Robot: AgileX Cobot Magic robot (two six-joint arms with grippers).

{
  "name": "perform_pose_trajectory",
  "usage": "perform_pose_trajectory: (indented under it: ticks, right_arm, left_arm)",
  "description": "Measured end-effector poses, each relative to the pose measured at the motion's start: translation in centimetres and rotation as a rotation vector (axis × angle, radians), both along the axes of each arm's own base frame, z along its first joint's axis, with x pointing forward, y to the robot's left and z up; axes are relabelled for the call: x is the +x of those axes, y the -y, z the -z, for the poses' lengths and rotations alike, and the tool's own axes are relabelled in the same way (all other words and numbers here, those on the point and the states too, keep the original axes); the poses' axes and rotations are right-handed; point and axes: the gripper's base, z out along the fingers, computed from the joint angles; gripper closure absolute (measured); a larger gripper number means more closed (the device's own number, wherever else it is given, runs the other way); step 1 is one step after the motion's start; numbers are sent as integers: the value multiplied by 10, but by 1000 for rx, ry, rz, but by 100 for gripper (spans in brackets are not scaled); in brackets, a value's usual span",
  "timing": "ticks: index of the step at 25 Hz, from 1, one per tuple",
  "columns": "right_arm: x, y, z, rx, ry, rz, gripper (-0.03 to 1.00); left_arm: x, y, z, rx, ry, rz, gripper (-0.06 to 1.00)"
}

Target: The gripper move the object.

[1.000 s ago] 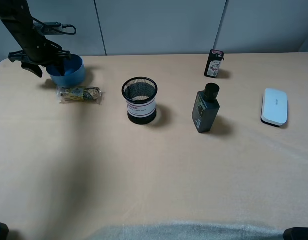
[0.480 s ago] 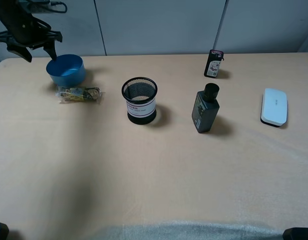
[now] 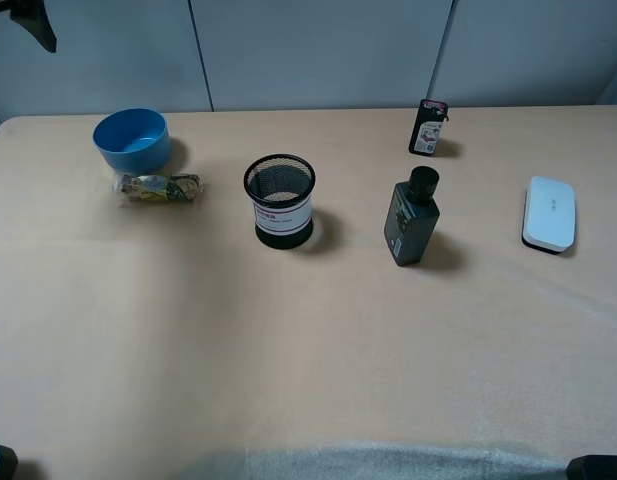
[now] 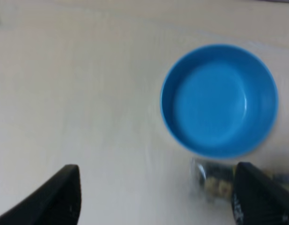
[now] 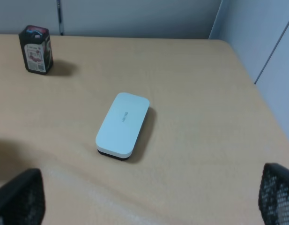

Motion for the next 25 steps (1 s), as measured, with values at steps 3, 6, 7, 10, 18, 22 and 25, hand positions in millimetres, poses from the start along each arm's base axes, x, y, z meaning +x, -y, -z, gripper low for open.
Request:
perform_pose_trajectory:
  ticks: [3,6,7,10,18,22,25]
  right_arm:
    - [0,0,0,0,0,0,27]
    - [0,0,0,0,0,0,27]
    - [0,0,0,0,0,0,27]
    - [0,0,0,0,0,0,27]
    - [0,0,0,0,0,0,27]
    - [0,0,0,0,0,0,27]
    - [0,0,0,0,0,0,27]
  left_arm:
    - [-31,0,-10,0,18,0,21]
    - [-52,1,-14,1,28,3,21]
    - [-71,1,-14,2,44,6,21]
    - [-94,1,-15,1,63,8,21]
    - [-184,3,5,2,104,14,21]
    - [-231,3,15,3,193,18,21]
    - [-257,4,20,4,266,19,21]
